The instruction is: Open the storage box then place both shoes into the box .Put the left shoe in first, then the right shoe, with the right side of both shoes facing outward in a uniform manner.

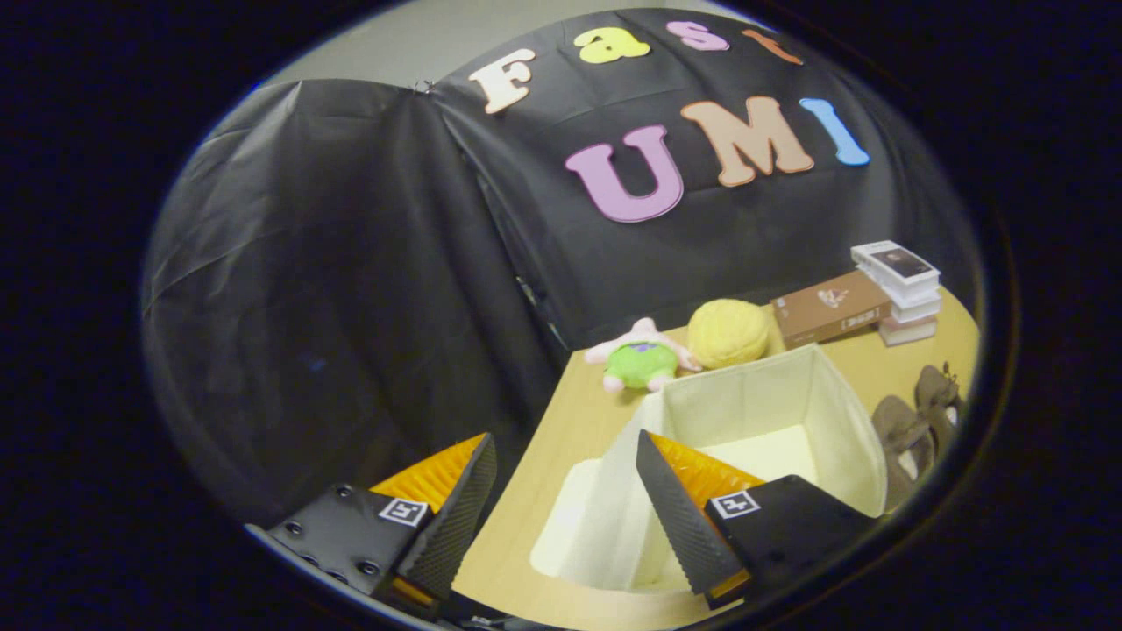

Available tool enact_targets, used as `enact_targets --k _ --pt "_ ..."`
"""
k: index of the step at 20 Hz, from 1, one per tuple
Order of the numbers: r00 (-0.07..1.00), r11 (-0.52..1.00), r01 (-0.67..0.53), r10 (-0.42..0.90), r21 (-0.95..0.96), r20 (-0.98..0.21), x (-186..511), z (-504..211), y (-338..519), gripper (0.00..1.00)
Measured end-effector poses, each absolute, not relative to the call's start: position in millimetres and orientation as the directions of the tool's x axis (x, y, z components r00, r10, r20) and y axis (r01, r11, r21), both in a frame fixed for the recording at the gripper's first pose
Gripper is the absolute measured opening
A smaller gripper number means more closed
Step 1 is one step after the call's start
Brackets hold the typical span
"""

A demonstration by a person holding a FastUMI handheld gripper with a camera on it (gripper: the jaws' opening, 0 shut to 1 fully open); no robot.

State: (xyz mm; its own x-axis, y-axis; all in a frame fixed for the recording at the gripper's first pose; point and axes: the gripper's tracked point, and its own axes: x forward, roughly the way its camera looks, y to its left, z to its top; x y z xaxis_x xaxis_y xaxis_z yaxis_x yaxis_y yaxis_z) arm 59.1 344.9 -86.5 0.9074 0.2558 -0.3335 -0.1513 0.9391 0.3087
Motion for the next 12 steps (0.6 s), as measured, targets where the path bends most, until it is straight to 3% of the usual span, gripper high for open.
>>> enact_targets --k 6,12 --pt "0.932 0.998 0.031 -0.008 0.059 -0.363 88 -60 223 1.0" --pt "0.854 0.971 0.182 -0.235 -0.157 -0.464 94 -81 117 1.0"
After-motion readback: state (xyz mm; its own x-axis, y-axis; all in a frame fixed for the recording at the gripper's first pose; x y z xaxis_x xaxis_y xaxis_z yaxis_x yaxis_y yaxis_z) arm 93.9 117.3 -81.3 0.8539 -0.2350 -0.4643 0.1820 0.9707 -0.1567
